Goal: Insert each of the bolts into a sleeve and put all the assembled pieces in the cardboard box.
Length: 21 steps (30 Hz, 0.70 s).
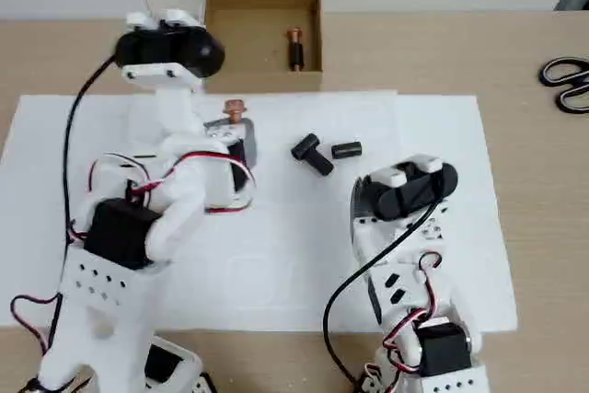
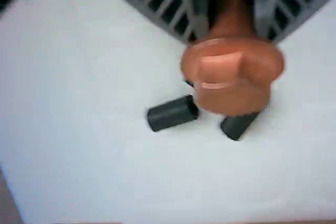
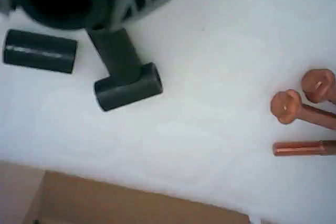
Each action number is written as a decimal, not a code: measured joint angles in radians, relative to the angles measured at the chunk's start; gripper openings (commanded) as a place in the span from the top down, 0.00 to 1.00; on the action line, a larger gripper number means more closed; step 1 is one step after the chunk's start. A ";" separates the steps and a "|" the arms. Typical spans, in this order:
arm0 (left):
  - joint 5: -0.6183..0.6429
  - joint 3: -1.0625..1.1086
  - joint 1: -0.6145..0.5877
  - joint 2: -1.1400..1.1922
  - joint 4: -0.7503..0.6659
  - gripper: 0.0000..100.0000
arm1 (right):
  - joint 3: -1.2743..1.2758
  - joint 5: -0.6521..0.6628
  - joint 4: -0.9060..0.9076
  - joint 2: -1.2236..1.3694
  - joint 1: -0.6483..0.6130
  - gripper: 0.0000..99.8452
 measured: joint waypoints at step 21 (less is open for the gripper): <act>-0.028 0.281 0.241 -0.235 -0.339 0.99 | 0.130 -0.023 -0.057 -0.086 -0.104 1.00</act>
